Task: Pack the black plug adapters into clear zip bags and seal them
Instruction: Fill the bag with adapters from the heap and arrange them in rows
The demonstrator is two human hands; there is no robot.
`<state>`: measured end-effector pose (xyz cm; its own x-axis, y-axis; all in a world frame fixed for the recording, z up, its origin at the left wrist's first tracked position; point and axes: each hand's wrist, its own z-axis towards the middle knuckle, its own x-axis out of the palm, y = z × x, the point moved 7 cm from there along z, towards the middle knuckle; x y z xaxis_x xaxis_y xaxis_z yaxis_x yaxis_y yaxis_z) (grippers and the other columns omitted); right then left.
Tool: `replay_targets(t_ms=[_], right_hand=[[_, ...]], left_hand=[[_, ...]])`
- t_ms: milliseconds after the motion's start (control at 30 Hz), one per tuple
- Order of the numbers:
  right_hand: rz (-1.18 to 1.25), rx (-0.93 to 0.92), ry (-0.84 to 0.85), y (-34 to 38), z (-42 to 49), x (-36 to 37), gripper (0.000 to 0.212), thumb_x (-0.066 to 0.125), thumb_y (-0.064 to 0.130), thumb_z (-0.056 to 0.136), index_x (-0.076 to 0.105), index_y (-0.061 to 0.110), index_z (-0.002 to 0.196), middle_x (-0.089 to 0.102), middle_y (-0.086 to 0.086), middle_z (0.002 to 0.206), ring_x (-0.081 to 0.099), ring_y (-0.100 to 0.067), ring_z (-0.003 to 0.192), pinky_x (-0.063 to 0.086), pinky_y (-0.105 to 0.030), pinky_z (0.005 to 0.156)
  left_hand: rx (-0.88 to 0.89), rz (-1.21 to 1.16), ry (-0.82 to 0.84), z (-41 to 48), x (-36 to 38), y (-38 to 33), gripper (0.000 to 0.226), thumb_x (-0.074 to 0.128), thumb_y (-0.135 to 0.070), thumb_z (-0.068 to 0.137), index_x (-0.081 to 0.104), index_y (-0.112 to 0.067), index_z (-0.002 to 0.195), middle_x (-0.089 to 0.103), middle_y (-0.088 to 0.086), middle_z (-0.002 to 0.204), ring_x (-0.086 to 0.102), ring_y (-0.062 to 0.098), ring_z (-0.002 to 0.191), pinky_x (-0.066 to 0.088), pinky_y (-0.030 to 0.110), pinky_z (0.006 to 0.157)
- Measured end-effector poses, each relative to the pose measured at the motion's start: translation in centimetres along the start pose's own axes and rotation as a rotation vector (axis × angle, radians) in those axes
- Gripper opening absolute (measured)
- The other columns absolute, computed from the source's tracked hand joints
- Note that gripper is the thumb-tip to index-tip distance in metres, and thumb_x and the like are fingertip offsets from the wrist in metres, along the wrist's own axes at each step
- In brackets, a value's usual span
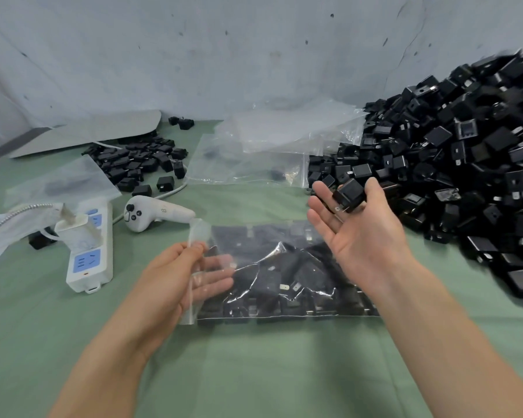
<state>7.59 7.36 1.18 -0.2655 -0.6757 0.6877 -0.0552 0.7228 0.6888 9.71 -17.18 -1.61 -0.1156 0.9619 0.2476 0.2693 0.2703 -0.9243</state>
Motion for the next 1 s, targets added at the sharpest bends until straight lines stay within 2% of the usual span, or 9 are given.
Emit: replay_targets(t_ms=[167,300,400,533,633,733,867,933,1000], right_hand=[[-0.118,0.002,0.094,-1.1,-0.3,1.2,0.057,0.037,0.056,0.102,0.062,0.008,0.120,0.076,-0.004,0.106,0.074,-0.018,0.089,0.061,-0.029,0.069],[-0.190,0.023,0.163,-2.3,-0.8,2.5,0.045,0.057,0.050,0.094,0.068,0.008,0.107,0.063,-0.001,0.082,0.059,-0.013,0.066,0.053,-0.025,0.055],[-0.182,0.073,0.324,-3.9,-1.7,4.3,0.047,0.064,0.043,0.090,0.068,0.001,0.111,0.071,-0.004,0.083,0.067,-0.016,0.071,0.058,-0.026,0.067],[-0.240,0.089,0.474,-6.1,-2.9,6.0,0.045,0.064,0.039,0.091,0.068,0.003,0.118,0.073,-0.015,0.110,0.072,-0.031,0.098,0.059,-0.031,0.082],[-0.331,0.028,0.528,-7.0,-3.5,6.5,0.034,0.062,0.032,0.095,0.067,0.011,0.122,0.072,-0.014,0.118,0.070,-0.033,0.107,0.057,-0.029,0.084],[-0.481,-0.124,0.572,-6.4,-3.7,7.0,0.021,0.062,0.026,0.094,0.070,0.026,0.113,0.075,-0.001,0.110,0.072,-0.024,0.101,0.057,-0.028,0.083],[-0.797,-0.367,0.628,-5.5,-4.3,8.0,0.025,0.060,0.018,0.099,0.068,0.036,0.115,0.073,0.016,0.102,0.066,0.001,0.084,0.048,-0.011,0.075],[-0.895,-0.377,0.644,-5.7,-4.2,8.0,0.027,0.060,0.029,0.099,0.065,0.041,0.122,0.072,0.016,0.109,0.065,0.004,0.088,0.049,-0.012,0.080],[-0.960,-0.396,0.612,-5.3,-3.7,7.5,0.037,0.056,0.046,0.096,0.057,0.046,0.132,0.066,0.020,0.121,0.063,0.006,0.102,0.050,-0.014,0.087]], left_hand=[[0.061,0.012,-0.091,0.1,-1.5,-1.0,0.015,0.051,-0.014,0.102,0.056,-0.001,0.105,0.074,0.022,0.097,0.076,0.030,0.082,0.062,0.030,0.063],[0.417,0.451,-0.404,-1.0,-3.9,-4.0,0.009,0.053,-0.031,0.101,0.058,-0.032,0.108,0.068,-0.004,0.107,0.068,0.020,0.100,0.057,0.037,0.085],[0.631,0.407,-0.276,-2.6,-1.6,-5.7,0.011,0.057,-0.041,0.095,0.062,-0.040,0.105,0.070,-0.010,0.099,0.068,0.011,0.089,0.056,0.030,0.077],[0.633,0.435,-0.019,-3.7,2.7,-4.8,0.021,0.059,-0.049,0.093,0.064,-0.040,0.111,0.072,-0.012,0.104,0.070,0.006,0.091,0.055,0.018,0.071],[0.606,0.392,-0.011,-3.7,2.9,-4.3,0.023,0.059,-0.050,0.089,0.065,-0.039,0.108,0.073,-0.012,0.103,0.071,0.005,0.090,0.058,0.022,0.071],[0.534,0.241,0.038,-3.6,2.4,-4.2,0.025,0.059,-0.045,0.086,0.066,-0.031,0.106,0.075,-0.002,0.099,0.074,0.014,0.085,0.058,0.023,0.066],[0.387,0.002,0.166,-3.4,2.2,-3.4,0.026,0.064,-0.036,0.079,0.065,-0.025,0.101,0.076,0.002,0.091,0.072,0.015,0.079,0.059,0.026,0.068],[0.360,-0.062,0.181,-3.3,1.4,-3.5,0.030,0.068,-0.031,0.074,0.065,-0.020,0.102,0.075,0.003,0.089,0.070,0.013,0.076,0.059,0.025,0.068],[0.381,-0.063,0.088,-2.8,-0.7,-3.9,0.028,0.070,-0.025,0.075,0.065,-0.020,0.102,0.075,0.004,0.091,0.070,0.013,0.078,0.059,0.025,0.073]])
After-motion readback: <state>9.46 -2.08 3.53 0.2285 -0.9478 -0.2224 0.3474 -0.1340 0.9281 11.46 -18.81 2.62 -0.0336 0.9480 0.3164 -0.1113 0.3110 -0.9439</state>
